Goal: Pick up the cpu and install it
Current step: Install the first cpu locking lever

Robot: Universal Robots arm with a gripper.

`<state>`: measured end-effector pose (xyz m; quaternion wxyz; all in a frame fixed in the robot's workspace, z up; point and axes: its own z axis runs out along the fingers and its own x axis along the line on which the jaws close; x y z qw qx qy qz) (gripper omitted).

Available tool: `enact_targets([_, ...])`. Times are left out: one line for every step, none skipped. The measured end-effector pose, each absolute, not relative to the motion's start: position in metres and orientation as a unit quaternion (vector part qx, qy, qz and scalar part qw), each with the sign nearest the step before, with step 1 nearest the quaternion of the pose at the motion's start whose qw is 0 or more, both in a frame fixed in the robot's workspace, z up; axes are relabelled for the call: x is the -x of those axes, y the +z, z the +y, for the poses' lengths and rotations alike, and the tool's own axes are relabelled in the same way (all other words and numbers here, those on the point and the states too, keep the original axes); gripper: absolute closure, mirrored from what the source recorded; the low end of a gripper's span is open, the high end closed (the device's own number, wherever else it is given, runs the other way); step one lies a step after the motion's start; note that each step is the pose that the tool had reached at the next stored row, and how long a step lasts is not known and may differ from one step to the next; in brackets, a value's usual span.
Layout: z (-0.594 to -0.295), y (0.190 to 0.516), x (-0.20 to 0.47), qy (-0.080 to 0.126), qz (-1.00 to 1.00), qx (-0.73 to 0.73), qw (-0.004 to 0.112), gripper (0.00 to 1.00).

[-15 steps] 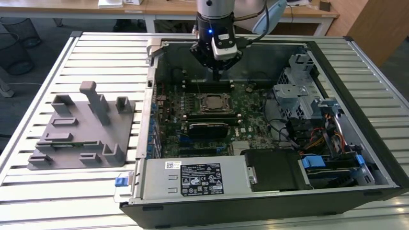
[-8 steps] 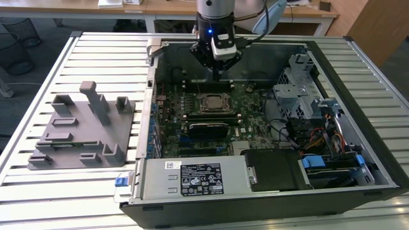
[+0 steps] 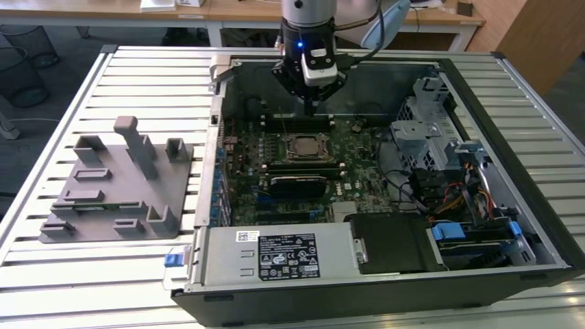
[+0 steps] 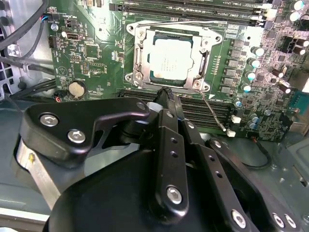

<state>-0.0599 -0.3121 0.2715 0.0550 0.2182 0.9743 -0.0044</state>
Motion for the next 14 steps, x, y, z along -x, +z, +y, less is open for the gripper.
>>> enact_targets([-0.3121,0.2715,0.0599,-0.004,0.974,-0.219,0.055,0.89])
enact_targets([-0.3121,0.2715,0.06,-0.004,0.974,-0.22,0.055,0.89])
enact_targets([-0.3121,0.2715,0.06,-0.005,0.974,-0.221,0.055,0.89])
enact_targets([-0.3121,0.2715,0.0599,-0.005,0.974,-0.222,0.055,0.89])
enact_targets([-0.3121,0.2715,0.06,-0.005,0.973,-0.223,0.055,0.89])
enact_targets([-0.3121,0.2715,0.0599,-0.005,0.973,-0.224,0.055,0.89])
enact_targets([-0.3121,0.2715,0.06,-0.005,0.973,-0.225,0.055,0.89])
enact_targets([-0.3121,0.2715,0.0599,-0.005,0.973,-0.226,0.055,0.89])
enact_targets([-0.3121,0.2715,0.0599,-0.005,0.972,-0.226,0.055,0.89])
enact_targets([-0.3121,0.2715,0.0599,-0.005,0.972,-0.227,0.055,0.89])
enact_targets([-0.3121,0.2715,0.0599,-0.005,0.972,-0.228,0.055,0.89])
enact_targets([-0.3121,0.2715,0.0599,-0.005,0.972,-0.229,0.055,0.89])
enact_targets([-0.3121,0.2715,0.0599,-0.005,0.972,-0.23,0.055,0.89])
enact_targets([-0.3121,0.2715,0.0599,-0.005,0.971,-0.231,0.055,0.89])
